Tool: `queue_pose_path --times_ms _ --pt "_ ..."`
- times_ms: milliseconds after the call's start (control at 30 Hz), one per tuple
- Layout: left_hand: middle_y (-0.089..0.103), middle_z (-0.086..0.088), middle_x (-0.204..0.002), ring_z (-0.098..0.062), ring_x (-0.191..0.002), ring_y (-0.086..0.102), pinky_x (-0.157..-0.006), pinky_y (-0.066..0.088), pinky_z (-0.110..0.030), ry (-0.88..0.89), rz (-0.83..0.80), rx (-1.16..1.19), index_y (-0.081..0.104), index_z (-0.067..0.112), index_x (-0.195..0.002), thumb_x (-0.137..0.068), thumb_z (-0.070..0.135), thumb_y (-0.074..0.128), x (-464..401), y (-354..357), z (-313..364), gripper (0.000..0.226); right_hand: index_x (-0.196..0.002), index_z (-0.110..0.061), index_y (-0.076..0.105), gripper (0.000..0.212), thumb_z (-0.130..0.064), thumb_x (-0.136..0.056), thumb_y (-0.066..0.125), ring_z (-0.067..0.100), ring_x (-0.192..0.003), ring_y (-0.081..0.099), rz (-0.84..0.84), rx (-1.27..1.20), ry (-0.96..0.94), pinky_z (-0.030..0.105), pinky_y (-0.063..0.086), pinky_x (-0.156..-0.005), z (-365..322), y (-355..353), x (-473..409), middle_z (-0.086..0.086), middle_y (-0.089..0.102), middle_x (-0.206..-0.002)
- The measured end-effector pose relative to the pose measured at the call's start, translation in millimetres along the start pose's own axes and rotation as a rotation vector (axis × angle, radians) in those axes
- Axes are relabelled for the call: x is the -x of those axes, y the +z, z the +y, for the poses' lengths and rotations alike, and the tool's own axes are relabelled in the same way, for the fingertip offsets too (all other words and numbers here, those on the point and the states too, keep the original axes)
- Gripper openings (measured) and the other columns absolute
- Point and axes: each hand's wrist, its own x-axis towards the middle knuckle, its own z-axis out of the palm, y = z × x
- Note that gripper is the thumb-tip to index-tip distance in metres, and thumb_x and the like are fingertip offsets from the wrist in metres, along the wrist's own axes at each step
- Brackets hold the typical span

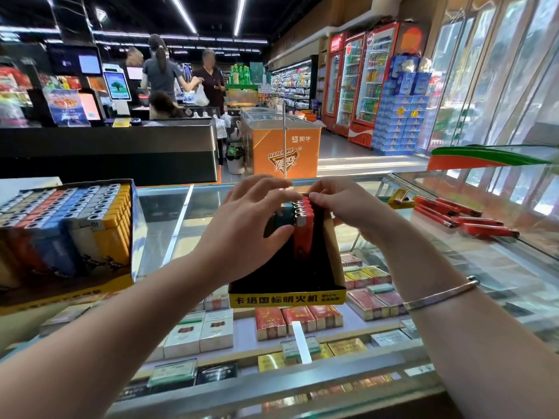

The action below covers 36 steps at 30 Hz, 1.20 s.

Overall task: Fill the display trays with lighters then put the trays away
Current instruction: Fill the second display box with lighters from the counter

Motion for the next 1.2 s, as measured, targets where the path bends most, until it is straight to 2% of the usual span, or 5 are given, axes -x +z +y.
queue_pose_path --times_ms 200,433,667,800,1200 --pt "0.022 0.005 -0.144 -0.02 -0.131 0.03 -0.104 0.039 -0.042 -0.414 -0.082 0.48 0.019 0.036 -0.138 -0.081 0.004 0.058 8 14 0 0.076 -0.079 -0.019 0.055 0.02 -0.013 -0.095 0.045 0.01 -0.073 0.052 0.069 0.012 0.02 0.023 0.038 -0.051 4 -8 -1 0.0 0.059 -0.082" --pt "0.026 0.014 -0.117 0.029 -0.08 0.044 -0.055 0.04 0.002 -0.478 -0.04 0.749 0.001 0.037 -0.144 -0.076 -0.013 0.05 12 33 2 0.098 -0.072 -0.018 0.056 0.016 -0.01 -0.086 0.057 0.016 -0.067 0.053 0.254 0.054 -0.055 0.024 0.043 -0.052 7 -14 -5 0.003 0.057 -0.075" --pt "0.051 0.012 -0.1 -0.01 -0.085 0.059 -0.054 0.048 -0.01 -0.537 0.009 0.853 0.029 0.04 -0.13 -0.072 -0.016 0.043 3 44 6 0.081 -0.087 -0.008 0.065 0.014 -0.009 -0.084 0.051 0.03 -0.086 0.061 0.543 0.234 0.02 0.039 0.048 -0.075 30 -44 -17 0.013 0.064 -0.086" --pt "0.062 0.007 -0.088 -0.009 -0.081 0.065 -0.055 0.051 -0.016 -0.548 -0.007 0.975 0.049 0.048 -0.095 -0.069 -0.019 0.039 3 43 5 0.072 -0.094 -0.001 0.065 0.02 -0.006 -0.086 0.048 0.036 -0.093 0.059 0.532 0.614 0.157 0.036 0.045 -0.074 59 -75 -10 0.02 0.065 -0.095" --pt "0.059 -0.003 -0.094 -0.001 -0.073 0.067 -0.049 0.051 -0.019 -0.576 -0.042 1.164 0.048 0.041 -0.095 -0.07 -0.023 0.04 2 36 7 0.07 -0.113 0.001 0.056 0.026 -0.002 -0.087 0.05 0.04 -0.108 0.052 0.433 1.041 0.533 0.041 0.045 -0.084 104 -90 -14 0.025 0.056 -0.118"
